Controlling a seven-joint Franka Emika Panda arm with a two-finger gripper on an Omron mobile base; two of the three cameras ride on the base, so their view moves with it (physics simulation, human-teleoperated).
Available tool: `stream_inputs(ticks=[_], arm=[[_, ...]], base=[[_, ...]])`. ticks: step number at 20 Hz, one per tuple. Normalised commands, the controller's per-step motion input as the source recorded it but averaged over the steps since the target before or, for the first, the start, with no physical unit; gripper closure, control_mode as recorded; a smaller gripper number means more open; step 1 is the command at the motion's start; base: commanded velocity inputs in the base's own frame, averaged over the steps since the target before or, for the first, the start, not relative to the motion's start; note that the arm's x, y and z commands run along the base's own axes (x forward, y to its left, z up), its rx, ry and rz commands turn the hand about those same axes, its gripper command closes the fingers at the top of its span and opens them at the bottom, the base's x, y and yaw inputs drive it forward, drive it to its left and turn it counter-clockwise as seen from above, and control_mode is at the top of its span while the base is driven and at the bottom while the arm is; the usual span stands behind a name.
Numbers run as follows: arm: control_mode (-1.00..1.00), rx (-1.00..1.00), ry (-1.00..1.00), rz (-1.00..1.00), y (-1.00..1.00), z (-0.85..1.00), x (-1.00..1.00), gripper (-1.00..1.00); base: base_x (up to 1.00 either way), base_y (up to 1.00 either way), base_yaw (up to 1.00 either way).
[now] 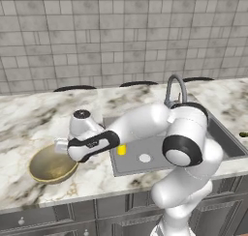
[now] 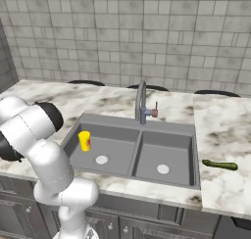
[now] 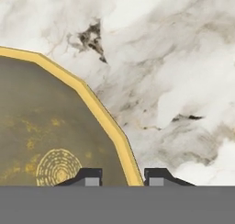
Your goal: Remove the squash and onion from the sink. Then move the bowl and cup from the counter to the sink for washing.
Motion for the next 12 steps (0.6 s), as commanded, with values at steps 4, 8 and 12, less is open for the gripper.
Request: stream_inputs(ticks=[4, 8, 12], arm=[[-1.0, 0.01, -0.16, 0.0, -0.23, 0.19, -0.14, 1.0], [-1.0, 0.01, -0.08, -0.01, -0.27, 0.21, -0.07, 1.0], [-1.0, 0.02, -0.01, -0.07, -0.27, 0.23, 0.0, 1.0]], base=[[0.0, 0.0, 0.0], [0.0, 0.0, 0.0], [0.0, 0.0, 0.0]])
